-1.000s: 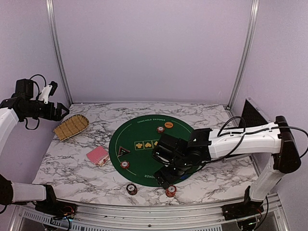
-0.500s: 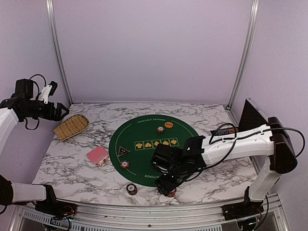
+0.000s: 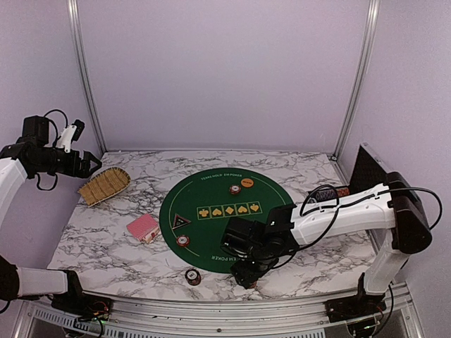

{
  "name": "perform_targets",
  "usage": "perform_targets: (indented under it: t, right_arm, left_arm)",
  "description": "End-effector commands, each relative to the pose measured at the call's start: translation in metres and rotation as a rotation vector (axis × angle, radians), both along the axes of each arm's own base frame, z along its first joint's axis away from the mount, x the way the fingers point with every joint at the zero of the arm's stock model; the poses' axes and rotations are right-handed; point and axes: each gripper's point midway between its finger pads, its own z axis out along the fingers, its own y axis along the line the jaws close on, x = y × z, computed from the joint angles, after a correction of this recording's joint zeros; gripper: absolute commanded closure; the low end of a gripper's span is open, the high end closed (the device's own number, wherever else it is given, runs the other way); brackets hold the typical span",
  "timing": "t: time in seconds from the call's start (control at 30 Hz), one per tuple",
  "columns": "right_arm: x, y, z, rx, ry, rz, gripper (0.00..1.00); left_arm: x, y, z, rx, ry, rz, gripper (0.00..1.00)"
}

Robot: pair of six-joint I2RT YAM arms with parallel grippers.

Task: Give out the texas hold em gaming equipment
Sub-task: Pick up the pile of poker chips from the pile of poker chips.

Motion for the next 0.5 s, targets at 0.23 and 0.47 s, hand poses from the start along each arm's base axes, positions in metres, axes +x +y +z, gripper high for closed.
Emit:
perform_targets:
  t: [0.23, 0.47]
  right_arm:
    - [-0.0002, 0.0033, -0.0113, -0.007, -0.006, 0.004, 0.36]
    - [0.0003, 0.0038, -0.0105, -0.004, -0.009, 0.006, 0.44]
  left_arm:
    - [-0.0030, -0.0023, 0.0060, -0.010, -0.002, -0.014, 0.01]
    - [-0.0030, -0.0021, 0.0089, -0.007, -0.010, -0.014, 0.01]
